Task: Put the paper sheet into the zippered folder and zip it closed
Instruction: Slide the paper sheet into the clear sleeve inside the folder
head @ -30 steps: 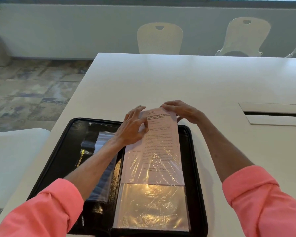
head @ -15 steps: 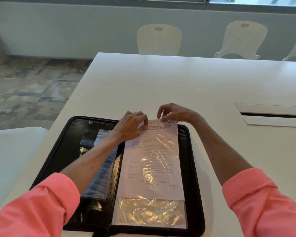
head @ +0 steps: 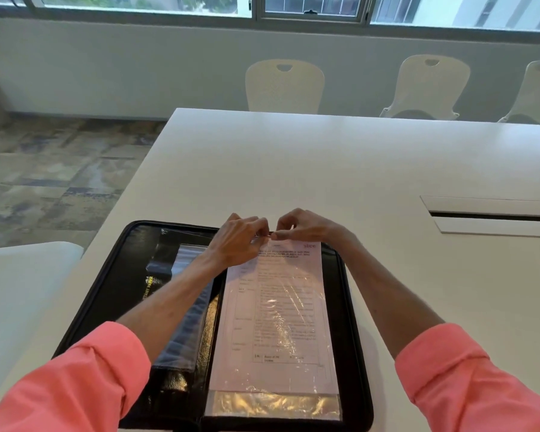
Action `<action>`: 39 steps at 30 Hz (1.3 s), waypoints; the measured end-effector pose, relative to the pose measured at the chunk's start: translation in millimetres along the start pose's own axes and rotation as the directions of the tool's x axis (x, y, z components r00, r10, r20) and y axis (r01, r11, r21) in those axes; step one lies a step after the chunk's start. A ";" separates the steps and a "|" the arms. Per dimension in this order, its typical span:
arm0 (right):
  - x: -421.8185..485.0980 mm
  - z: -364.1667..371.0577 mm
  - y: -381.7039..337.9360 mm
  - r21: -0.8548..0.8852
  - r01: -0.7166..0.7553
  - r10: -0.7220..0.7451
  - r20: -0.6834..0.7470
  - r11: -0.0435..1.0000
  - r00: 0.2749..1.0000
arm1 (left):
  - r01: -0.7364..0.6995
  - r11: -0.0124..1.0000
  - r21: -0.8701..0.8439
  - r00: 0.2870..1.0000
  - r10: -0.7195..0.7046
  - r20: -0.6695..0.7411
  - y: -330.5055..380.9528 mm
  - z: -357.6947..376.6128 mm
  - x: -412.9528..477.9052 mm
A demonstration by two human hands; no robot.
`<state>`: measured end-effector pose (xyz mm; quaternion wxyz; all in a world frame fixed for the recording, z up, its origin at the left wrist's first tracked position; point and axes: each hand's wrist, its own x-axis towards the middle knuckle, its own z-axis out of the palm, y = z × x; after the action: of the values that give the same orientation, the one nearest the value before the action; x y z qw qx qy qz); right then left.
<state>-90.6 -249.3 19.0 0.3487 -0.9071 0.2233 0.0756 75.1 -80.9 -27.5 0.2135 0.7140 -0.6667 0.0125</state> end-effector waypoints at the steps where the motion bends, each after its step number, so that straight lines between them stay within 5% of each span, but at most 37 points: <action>1: -1.1 2.7 -0.3 0.008 0.001 -0.001 -0.001 1.000 1.000 | 0.008 1.000 0.002 1.000 -0.008 -0.005 1.0 0.0 -0.3; 14: -15.7 20.5 -5.5 0.036 -0.084 0.085 -0.049 0.996 0.995 | 0.101 0.995 0.029 0.994 -0.102 0.039 12.5 -2.2 -2.2; 23: -36.7 25.7 -17.5 -0.072 -0.169 0.142 -0.282 0.983 0.949 | 0.183 0.983 0.018 0.982 -0.183 0.040 30.0 -12.8 -17.7; 30: -57.1 53.2 -27.1 -0.002 -0.185 0.157 -0.529 0.983 0.834 | 0.302 0.953 0.003 0.953 -0.302 -0.014 41.3 -24.3 -67.0; 39: -70.0 136.5 -74.0 0.003 -0.082 0.071 -0.540 0.997 0.839 | 0.430 0.902 0.033 0.899 -0.424 -0.105 63.3 -35.3 -148.9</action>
<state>-116.4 -85.0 -18.0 0.2594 -0.8855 0.3476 -0.1666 7.5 70.1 -22.2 0.2228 0.8469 -0.4824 0.0179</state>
